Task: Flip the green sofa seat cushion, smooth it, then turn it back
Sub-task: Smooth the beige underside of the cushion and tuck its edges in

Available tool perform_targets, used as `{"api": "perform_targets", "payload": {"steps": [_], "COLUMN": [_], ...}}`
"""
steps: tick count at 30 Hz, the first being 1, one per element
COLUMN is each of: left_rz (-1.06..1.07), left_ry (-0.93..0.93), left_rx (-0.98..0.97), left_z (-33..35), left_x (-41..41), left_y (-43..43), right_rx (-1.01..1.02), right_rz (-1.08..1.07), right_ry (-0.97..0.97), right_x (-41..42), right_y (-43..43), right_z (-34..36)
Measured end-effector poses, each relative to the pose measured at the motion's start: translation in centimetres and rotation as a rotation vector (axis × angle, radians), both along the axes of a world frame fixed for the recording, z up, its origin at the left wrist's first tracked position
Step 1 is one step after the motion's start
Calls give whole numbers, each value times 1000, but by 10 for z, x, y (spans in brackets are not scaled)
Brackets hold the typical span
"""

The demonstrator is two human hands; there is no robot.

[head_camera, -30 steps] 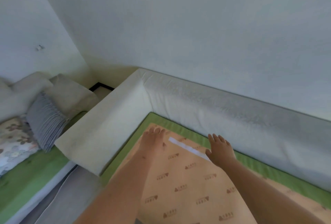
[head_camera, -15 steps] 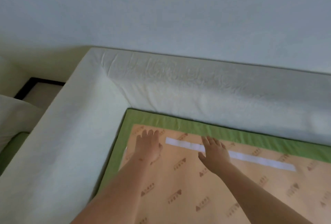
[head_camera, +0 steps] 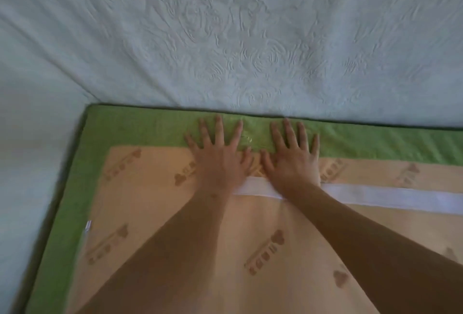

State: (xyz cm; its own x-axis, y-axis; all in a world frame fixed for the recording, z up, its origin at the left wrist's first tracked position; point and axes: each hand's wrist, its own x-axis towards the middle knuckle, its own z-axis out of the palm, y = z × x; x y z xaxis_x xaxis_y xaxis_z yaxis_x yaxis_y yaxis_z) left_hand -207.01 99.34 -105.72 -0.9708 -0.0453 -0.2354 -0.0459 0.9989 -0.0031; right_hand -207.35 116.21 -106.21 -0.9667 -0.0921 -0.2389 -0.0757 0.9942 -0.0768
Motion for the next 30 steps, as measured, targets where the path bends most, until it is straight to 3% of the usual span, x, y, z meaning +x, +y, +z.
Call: {"api": "perform_targets", "payload": {"steps": [2,9,13,15,19,21,26,30], "left_rz": [-9,-44,-52,-56,-32,-24,75,87], "left_ry": [70,43,-237,-320,-289,-273,-25,-70], "left_rx": [16,-2,22,74,68,50,71,91], "left_z": [-3,0,31,70,164,215,373,469], "left_x": [-6,-23,-23,3,81,119,193,235], "left_y": [1,1,-3,2,5,1,-12,-11], "right_rx": [-29,-44,3,1,-7,-21,-34,-58], "right_rz": [11,-6,32,49,60,64,110,160], "right_ry": [12,-13,-241,-350,-346,-301,-173,-88], "right_x": [-9,-20,-23,-1,76,107,159,193], "right_y": [2,-1,3,9,15,23,38,43], "right_z": [-1,3,23,59,151,206,374,472]}}
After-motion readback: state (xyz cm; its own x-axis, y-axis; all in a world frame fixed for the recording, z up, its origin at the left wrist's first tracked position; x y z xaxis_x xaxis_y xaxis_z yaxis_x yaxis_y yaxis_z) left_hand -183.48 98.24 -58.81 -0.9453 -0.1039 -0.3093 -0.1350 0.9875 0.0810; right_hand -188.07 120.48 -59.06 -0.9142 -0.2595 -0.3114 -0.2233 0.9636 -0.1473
